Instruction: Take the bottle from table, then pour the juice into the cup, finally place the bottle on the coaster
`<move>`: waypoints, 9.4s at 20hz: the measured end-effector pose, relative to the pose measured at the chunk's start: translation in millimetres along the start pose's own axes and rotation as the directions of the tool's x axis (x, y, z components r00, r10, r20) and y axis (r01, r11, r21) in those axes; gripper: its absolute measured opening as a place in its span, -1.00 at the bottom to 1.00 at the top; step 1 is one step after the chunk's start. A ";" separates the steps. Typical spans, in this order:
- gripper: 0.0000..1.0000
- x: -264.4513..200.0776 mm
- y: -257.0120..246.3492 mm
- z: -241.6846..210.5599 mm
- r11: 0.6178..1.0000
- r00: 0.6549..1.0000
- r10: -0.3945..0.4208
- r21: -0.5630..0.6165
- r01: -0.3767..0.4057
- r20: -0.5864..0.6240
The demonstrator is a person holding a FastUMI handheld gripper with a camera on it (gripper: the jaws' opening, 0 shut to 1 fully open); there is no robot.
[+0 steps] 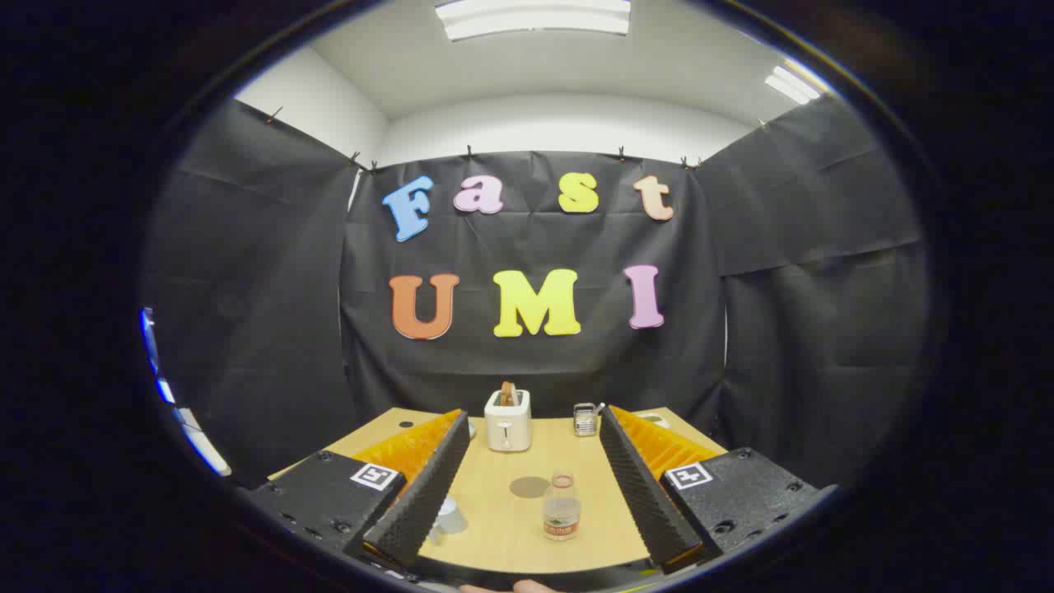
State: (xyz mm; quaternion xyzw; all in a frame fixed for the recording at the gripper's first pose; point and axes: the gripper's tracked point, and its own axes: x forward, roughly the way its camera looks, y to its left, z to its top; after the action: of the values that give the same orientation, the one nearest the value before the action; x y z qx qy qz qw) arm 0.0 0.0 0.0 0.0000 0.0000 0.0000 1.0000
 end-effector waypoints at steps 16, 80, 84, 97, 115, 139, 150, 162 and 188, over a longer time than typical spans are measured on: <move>1.00 1.4 -2.5 -7.7 1.000 1.000 -0.020 -0.012 0.020 0.009; 1.00 154.1 -48.5 -286.1 0.998 0.996 -0.031 -0.064 0.026 -0.079; 1.00 166.3 -54.3 -295.4 0.998 0.995 -0.052 -0.051 0.048 -0.089; 0.63 170.0 -65.3 -300.8 0.990 0.988 -0.111 -0.098 0.100 -0.107; 0.62 136.3 -75.5 -184.6 0.916 0.993 -0.105 -0.395 0.073 -0.060; 0.63 178.9 -32.6 -190.9 0.459 0.985 -0.171 -0.886 0.059 -0.022; 0.63 190.7 -5.0 -196.2 0.267 0.988 -0.154 -0.963 0.019 -0.023; 0.63 186.0 27.0 -200.0 0.028 0.992 -0.128 -0.999 0.026 0.023; 0.62 174.9 49.2 -190.9 -0.216 0.989 -0.088 -0.972 0.096 0.118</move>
State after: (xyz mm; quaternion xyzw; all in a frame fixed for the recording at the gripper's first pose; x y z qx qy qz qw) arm 174.9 49.2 -190.9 -0.7764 -0.0025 -0.0737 0.6260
